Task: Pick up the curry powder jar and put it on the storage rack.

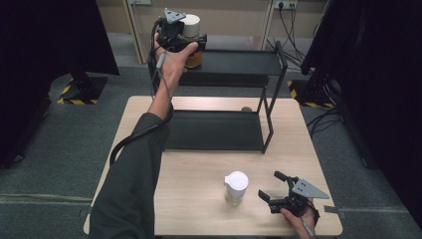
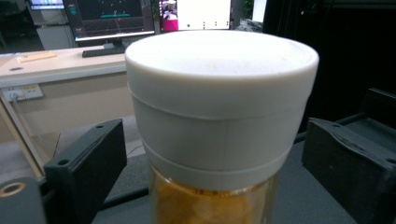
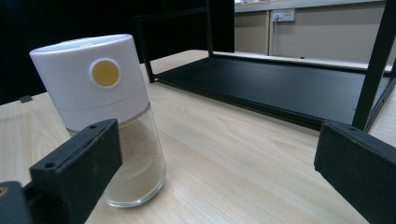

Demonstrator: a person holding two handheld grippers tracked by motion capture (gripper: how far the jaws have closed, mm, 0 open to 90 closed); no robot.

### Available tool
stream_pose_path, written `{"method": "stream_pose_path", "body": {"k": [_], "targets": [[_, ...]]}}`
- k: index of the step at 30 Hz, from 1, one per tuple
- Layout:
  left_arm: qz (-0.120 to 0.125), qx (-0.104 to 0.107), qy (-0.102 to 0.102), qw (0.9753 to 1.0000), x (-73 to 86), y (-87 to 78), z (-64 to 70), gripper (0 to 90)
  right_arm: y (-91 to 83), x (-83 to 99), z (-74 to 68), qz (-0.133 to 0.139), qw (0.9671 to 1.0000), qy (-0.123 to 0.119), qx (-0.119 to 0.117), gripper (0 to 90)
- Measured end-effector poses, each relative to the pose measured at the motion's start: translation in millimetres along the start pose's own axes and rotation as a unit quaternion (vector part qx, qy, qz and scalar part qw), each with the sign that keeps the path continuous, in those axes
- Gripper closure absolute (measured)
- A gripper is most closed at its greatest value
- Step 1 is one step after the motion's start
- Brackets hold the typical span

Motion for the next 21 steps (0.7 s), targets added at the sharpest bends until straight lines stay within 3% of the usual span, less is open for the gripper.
{"method": "stream_pose_path", "body": {"k": [12, 17, 21], "targets": [[0.002, 0.0, -0.004, 1.0, -1.6, -15.7, 7.1, 2.3, 0.3, 0.1, -0.2, -0.001, 1.0, -0.001, 0.0, 1.3], [0.001, 0.007, -0.002, 1.0, 0.0, -21.5, 6.6, 1.4, 0.4, 0.1, -0.2, -0.001, 1.0, -0.003, 0.0, 1.3], [0.009, 0.019, -0.014, 0.9997, 1.4, -28.0, 4.5, 1.0, 0.4, 0.1, -0.1, -0.001, 1.0, -0.002, 0.001, 1.3]]}}
Point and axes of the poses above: each handheld gripper's, and its own axes: y roughly forward along the jaws, x roughly out of its underside, z roughly to its right, the point moved 9 cm from there along y, roughly forward along the jaws, and after that the axes turned 15 degrees about z, right-handed, at the moved point
